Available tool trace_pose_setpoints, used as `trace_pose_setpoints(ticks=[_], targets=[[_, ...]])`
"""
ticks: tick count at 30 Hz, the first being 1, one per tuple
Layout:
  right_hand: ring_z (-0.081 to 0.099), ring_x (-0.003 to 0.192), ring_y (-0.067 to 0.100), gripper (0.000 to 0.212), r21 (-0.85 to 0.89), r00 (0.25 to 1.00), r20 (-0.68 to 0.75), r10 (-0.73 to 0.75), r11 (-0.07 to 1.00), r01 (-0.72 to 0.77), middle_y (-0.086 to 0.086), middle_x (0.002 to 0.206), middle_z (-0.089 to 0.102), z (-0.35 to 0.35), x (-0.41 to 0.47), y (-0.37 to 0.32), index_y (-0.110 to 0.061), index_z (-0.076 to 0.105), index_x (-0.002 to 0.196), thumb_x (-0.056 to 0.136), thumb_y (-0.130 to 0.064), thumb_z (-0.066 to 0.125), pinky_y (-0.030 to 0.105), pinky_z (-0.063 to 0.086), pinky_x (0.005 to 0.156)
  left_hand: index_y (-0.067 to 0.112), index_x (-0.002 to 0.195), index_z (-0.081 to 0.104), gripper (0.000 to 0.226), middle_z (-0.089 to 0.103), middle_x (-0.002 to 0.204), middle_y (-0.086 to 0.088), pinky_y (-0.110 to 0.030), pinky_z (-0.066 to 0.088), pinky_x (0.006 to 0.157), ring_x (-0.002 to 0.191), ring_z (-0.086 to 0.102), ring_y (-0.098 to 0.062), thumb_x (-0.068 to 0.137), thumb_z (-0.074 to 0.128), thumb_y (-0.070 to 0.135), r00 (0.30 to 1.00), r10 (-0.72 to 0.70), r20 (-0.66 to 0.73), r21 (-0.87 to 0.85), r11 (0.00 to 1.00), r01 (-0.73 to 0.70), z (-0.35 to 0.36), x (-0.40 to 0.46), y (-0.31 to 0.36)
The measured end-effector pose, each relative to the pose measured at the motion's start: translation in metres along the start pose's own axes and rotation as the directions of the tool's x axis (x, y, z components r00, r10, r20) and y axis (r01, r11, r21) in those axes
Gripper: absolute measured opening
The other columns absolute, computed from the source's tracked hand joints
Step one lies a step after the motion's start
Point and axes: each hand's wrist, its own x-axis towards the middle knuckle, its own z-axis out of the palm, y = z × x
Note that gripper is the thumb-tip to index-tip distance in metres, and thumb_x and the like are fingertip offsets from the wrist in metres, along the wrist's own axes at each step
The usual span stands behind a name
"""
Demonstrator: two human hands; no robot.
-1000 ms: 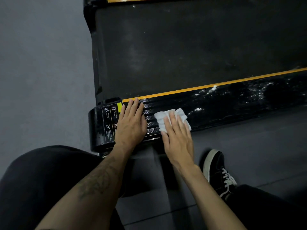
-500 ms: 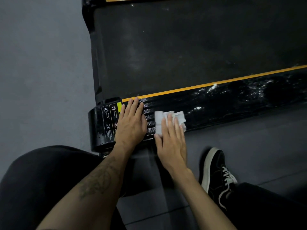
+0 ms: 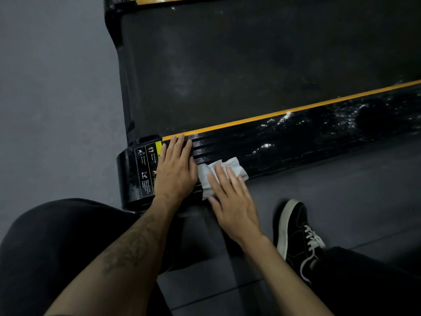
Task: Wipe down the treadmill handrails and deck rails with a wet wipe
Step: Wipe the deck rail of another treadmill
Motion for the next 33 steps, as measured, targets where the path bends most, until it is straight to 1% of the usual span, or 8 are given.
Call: trace_pose_setpoints(ticks=[5,11,14,17,22,24,28,33], targets=[[0.009,0.159,0.024,0.063,0.11,0.959,-0.019,0.284,0.954,-0.28,0.006,0.171,0.013,-0.003,0.001,0.006,-0.014,0.027,0.162,0.105,-0.039,0.032,0.05,0.019,0.127,0.014,0.157,0.04,0.052,0.029,0.167,-0.015,-0.049,0.012,0.129,0.157,0.018,-0.029,0.106,0.044,0.025,0.999,0.013,0.04,0.042,0.999,-0.014,-0.001,0.0,0.001],[0.02,0.157,0.023,0.062,-0.01,0.997,-0.006,0.074,0.997,-0.074,0.004,0.17,0.02,0.001,-0.002,0.005,-0.016,0.031,0.161,0.104,-0.04,0.035,0.053,0.027,0.123,0.007,0.149,0.047,0.05,0.034,0.162,-0.021,-0.055,0.015,0.126,0.154,0.023,-0.037,0.105,0.045,0.03,0.993,-0.093,0.074,0.087,0.992,0.086,0.003,0.009,0.018],[0.018,0.157,0.022,0.06,0.024,0.976,-0.019,0.217,0.976,-0.216,0.003,0.17,0.019,-0.005,-0.003,0.025,-0.016,0.03,0.161,0.105,-0.038,0.029,0.053,0.024,0.124,0.003,0.142,0.049,0.051,0.036,0.159,-0.024,-0.063,0.014,0.124,0.153,0.024,-0.04,0.103,0.047,0.037,0.985,-0.151,0.088,0.079,0.986,0.144,0.011,0.016,0.036],[0.013,0.158,0.023,0.063,0.124,0.943,-0.052,0.33,0.939,-0.322,0.006,0.17,0.016,-0.004,-0.002,0.018,-0.01,0.028,0.161,0.105,-0.038,0.031,0.051,0.02,0.126,0.007,0.148,0.045,0.055,0.032,0.163,-0.018,-0.065,0.011,0.124,0.156,0.018,-0.036,0.103,0.042,0.039,0.991,-0.093,0.093,0.098,0.992,0.083,0.02,0.018,0.041],[0.017,0.157,0.023,0.063,0.028,0.994,-0.031,0.109,0.994,-0.109,0.007,0.17,0.02,0.0,-0.006,0.023,-0.011,0.031,0.16,0.105,-0.039,0.036,0.051,0.022,0.126,0.015,0.16,0.03,0.06,0.017,0.171,-0.011,-0.061,0.003,0.126,0.159,0.005,-0.033,0.106,0.032,0.042,0.991,-0.064,0.114,0.128,0.991,0.05,0.025,0.019,0.042],[0.021,0.157,0.023,0.06,0.005,0.985,-0.047,0.169,0.986,-0.169,0.005,0.17,0.021,-0.004,-0.007,0.04,-0.014,0.033,0.16,0.105,-0.037,0.034,0.052,0.024,0.124,0.017,0.162,0.025,0.061,0.011,0.172,-0.009,-0.06,0.001,0.126,0.159,0.0,-0.031,0.107,0.029,0.042,0.989,-0.072,0.126,0.127,0.99,0.056,0.026,0.02,0.046],[0.011,0.159,0.025,0.064,0.073,0.938,-0.046,0.342,0.938,-0.339,0.008,0.171,0.014,-0.008,-0.005,0.041,-0.01,0.026,0.161,0.105,-0.04,0.031,0.049,0.013,0.128,0.019,0.163,0.022,0.061,0.008,0.172,-0.009,-0.059,0.0,0.127,0.159,-0.003,-0.032,0.108,0.027,0.046,0.986,-0.114,0.117,0.127,0.987,0.099,0.029,0.021,0.054],[0.017,0.157,0.026,0.062,-0.01,0.994,0.033,0.106,0.994,-0.106,0.007,0.17,0.02,-0.011,-0.003,0.043,-0.013,0.031,0.16,0.105,-0.041,0.032,0.053,0.022,0.126,0.02,0.163,0.022,0.062,0.009,0.172,-0.009,-0.058,0.002,0.127,0.159,-0.002,-0.031,0.107,0.026,0.047,0.988,-0.11,0.11,0.132,0.987,0.095,0.029,0.021,0.053]])
